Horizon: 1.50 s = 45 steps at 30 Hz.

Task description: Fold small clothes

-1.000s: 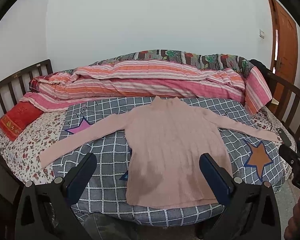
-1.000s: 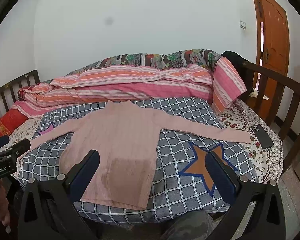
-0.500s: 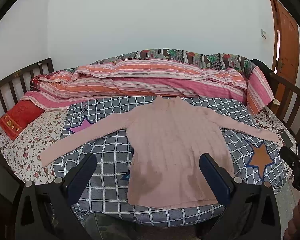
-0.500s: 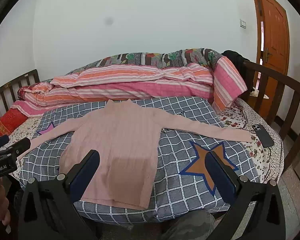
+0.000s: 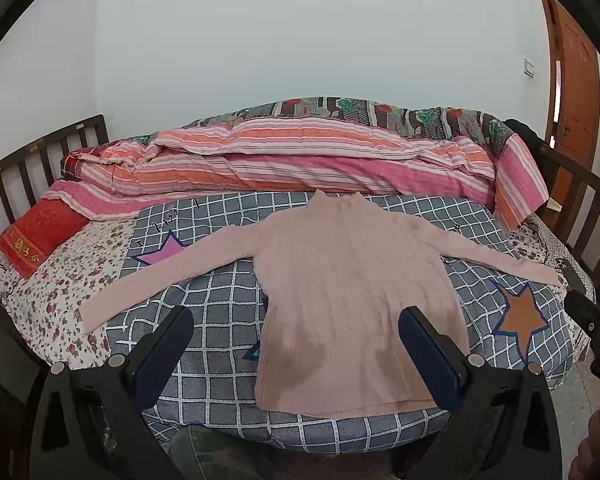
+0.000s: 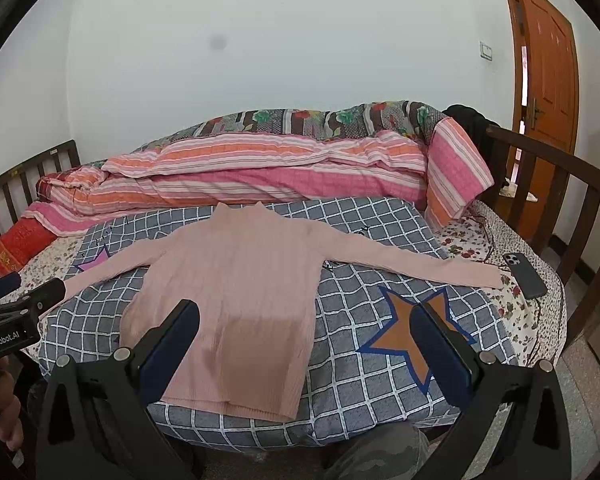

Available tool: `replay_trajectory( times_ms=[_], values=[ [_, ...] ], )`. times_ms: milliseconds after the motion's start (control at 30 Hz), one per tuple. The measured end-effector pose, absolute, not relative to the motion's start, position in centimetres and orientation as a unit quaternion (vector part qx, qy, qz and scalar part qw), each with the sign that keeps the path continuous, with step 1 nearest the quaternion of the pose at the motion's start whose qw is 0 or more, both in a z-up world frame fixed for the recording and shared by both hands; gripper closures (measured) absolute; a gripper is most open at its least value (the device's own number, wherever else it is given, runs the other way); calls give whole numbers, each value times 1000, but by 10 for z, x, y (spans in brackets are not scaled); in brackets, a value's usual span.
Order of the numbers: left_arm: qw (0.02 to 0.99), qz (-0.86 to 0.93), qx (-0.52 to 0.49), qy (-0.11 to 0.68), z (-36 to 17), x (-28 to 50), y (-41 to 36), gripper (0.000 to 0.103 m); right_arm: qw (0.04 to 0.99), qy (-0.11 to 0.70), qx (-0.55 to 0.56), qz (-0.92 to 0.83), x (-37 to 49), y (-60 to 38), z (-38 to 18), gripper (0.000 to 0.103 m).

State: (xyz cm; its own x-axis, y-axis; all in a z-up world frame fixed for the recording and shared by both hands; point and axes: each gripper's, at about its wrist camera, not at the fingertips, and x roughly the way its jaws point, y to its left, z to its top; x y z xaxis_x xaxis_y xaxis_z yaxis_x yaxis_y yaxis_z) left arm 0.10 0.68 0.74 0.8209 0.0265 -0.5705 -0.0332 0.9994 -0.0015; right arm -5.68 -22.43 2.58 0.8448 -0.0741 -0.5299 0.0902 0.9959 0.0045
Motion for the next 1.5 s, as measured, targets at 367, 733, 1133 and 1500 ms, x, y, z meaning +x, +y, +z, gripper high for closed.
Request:
replay_trajectory(
  times_ms=[367, 733, 1133, 1500],
  values=[
    [953, 14, -16, 301, 6, 5, 9, 0, 961, 273, 6, -37, -52, -217, 27, 0],
    [941, 30, -87, 325, -30, 49, 69, 0, 955, 296, 0, -12, -21, -206, -10, 0],
    [897, 110, -201, 378, -138, 105, 202, 6, 937, 349, 16, 19, 47, -203, -101, 1],
    [863, 160, -345, 333, -182, 118, 312, 31, 942, 330, -17, 60, 97, -175, -112, 1]
  ],
)
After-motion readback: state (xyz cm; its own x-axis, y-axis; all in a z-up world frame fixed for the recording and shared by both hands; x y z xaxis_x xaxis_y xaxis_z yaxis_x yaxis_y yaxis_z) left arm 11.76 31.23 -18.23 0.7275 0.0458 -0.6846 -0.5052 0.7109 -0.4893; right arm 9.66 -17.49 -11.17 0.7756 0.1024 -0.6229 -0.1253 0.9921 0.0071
